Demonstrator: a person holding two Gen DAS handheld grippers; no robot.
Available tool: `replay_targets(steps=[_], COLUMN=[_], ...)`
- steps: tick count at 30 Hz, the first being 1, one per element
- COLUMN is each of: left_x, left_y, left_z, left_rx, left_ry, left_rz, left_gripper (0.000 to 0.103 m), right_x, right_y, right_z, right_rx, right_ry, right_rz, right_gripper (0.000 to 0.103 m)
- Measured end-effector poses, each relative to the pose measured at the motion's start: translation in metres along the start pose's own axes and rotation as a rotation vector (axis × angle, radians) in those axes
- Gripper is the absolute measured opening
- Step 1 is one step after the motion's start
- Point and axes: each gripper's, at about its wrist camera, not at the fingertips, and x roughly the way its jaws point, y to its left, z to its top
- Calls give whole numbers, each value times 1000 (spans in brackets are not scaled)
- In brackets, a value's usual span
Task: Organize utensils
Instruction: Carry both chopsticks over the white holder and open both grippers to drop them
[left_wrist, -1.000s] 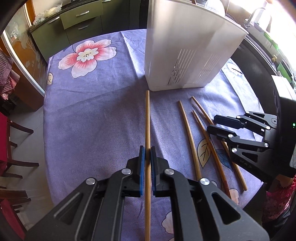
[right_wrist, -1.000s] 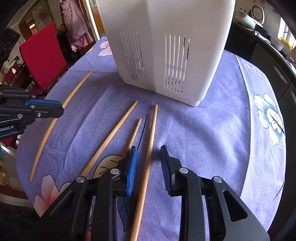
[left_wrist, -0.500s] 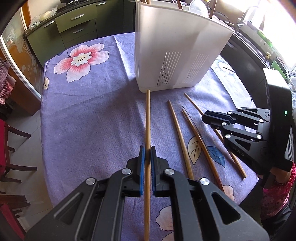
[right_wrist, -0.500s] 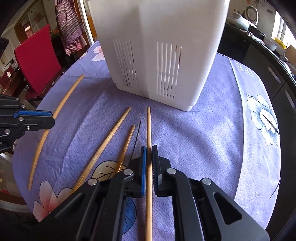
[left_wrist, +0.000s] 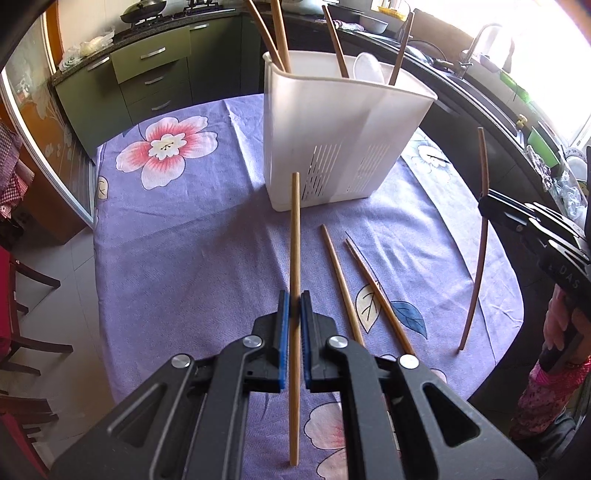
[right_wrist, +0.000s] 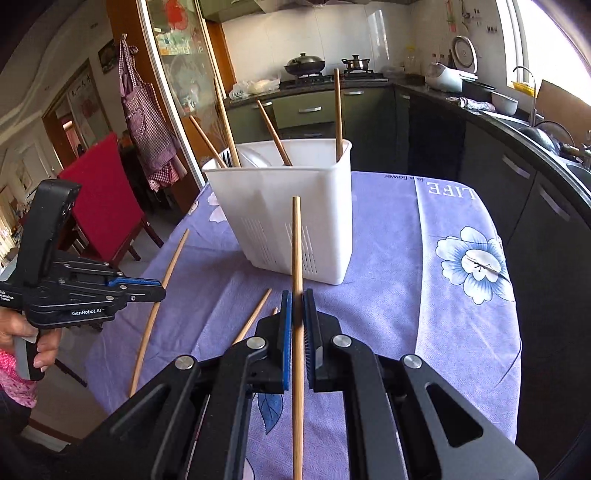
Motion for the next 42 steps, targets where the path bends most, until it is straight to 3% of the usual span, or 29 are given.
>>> replay_targets(steps=[11,31,42], left_x=[-26,-56,-82], left_y=[-10,-8,-17], left_z=[1,4,24], left_rx=[38,37,51], left_ry=[-72,-142,-195], left_rz=[37,16,-18], left_gripper=[6,6,6], right_x=[-31,-57,-68], right_y=[2,17,24], right_z=[-3,22,41], right_rx=[5,-33,-63], right_ry=[-51,-123,-144], right_rz=[17,19,19], right_gripper=[7,7,7])
